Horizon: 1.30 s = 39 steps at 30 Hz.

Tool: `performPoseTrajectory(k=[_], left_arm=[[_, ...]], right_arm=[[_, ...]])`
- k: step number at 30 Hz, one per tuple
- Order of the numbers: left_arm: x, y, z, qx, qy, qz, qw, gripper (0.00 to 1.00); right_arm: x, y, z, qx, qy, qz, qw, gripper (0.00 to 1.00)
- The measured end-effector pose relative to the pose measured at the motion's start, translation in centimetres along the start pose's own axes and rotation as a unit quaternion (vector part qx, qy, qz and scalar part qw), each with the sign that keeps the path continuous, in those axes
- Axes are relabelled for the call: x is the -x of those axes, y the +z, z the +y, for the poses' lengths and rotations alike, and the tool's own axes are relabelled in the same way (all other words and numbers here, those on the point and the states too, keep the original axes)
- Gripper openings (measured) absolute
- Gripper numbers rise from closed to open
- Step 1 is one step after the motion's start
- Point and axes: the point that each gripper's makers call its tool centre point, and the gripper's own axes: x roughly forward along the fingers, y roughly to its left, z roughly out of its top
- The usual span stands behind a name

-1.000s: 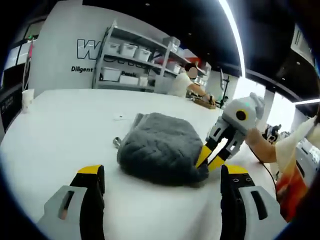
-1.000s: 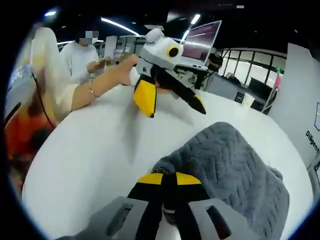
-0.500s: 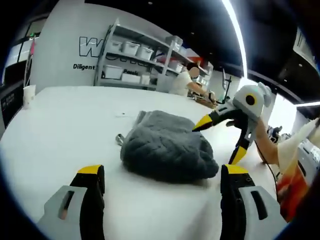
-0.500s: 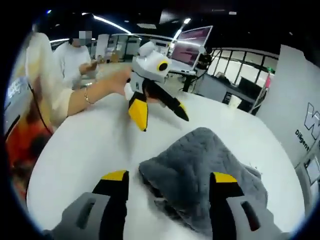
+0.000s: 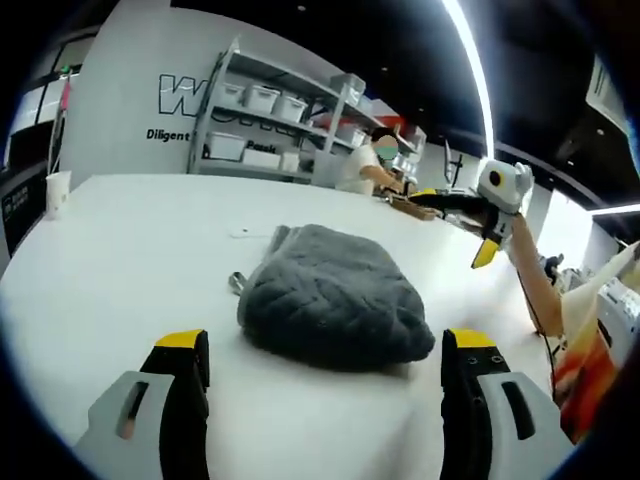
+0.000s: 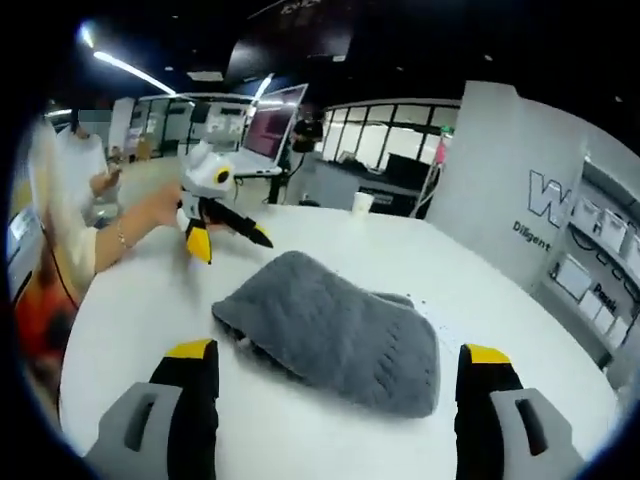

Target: Open the folded towel by lifting each exposed corner and separating the folded layers until the towel lies flat within the target outline without major curled edges

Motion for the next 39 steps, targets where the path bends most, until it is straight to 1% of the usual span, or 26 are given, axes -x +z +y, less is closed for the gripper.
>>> performPoseTrajectory(k=[1, 2, 4, 6, 7, 8, 9, 13, 16, 18, 24, 26, 34, 39], left_arm=[[0.0, 0.0, 0.0, 0.0, -0.001, -0.001, 1.0, 0.94], [0.0, 0.1, -0.1, 0.0, -0.001, -0.001, 1.0, 0.94], [-0.2, 0.0, -0.1, -0.001, -0.001, 0.002, 1.0, 0.94], [-0.4, -0.2, -0.1, -0.001, 0.0, 0.005, 1.0, 0.94], [-0.5, -0.4, 0.0, 0.001, 0.001, 0.007, 1.0, 0.94], [-0.6, -0.5, 0.1, 0.002, 0.002, 0.009, 1.0, 0.94], [-0.7, -0.6, 0.1, 0.004, 0.003, 0.01, 0.9999, 0.94], [-1.1, -1.0, -0.1, 0.001, 0.005, 0.021, 0.9998, 0.94], [-1.3, -1.1, -0.4, -0.005, 0.002, 0.025, 0.9997, 0.94], [-1.4, -1.1, -0.6, -0.009, 0.0, 0.028, 0.9996, 0.94], [-1.5, -1.2, -0.8, -0.009, 0.0, 0.027, 0.9996, 0.94], [-1.7, -1.2, -1.2, -0.011, -0.005, 0.027, 0.9996, 0.94], [-1.8, -0.2, -1.9, -0.016, -0.007, 0.008, 0.9998, 0.94], [-2.5, 0.0, -3.1, -0.008, -0.025, -0.001, 0.9997, 0.93]], right_arm=[[0.2, -0.5, -0.1, -0.004, -0.003, 0.004, 1.0, 0.99], [0.5, -1.3, -0.3, -0.01, -0.008, 0.013, 0.9998, 0.99], [1.5, -3.1, -0.6, -0.022, -0.02, 0.019, 0.9994, 0.99], [2.0, -4.0, -1.0, -0.041, -0.03, 0.009, 0.9987, 0.99], [2.2, -4.6, -1.5, -0.058, -0.041, 0.0, 0.9975, 0.99], [2.3, -5.3, -1.5, -0.058, -0.037, 0.008, 0.9976, 0.99], [2.3, -5.6, -1.6, -0.059, -0.037, 0.01, 0.9975, 0.99], [2.9, -6.3, -2.4, -0.064, -0.052, 0.011, 0.9965, 0.99], [3.0, -6.4, -2.4, -0.071, -0.049, 0.005, 0.9962, 0.99], [2.9, -6.6, -2.5, -0.072, -0.051, 0.009, 0.9961, 0.99], [3.0, -6.8, -2.7, -0.07, -0.058, 0.013, 0.9958, 0.99], [3.3, -6.7, -2.8, -0.066, -0.065, 0.013, 0.9956, 0.99], [3.0, -7.2, -2.8, -0.063, -0.068, 0.023, 0.9954, 0.99], [3.0, -7.2, -2.7, -0.061, -0.067, 0.025, 0.9955, 0.99]])
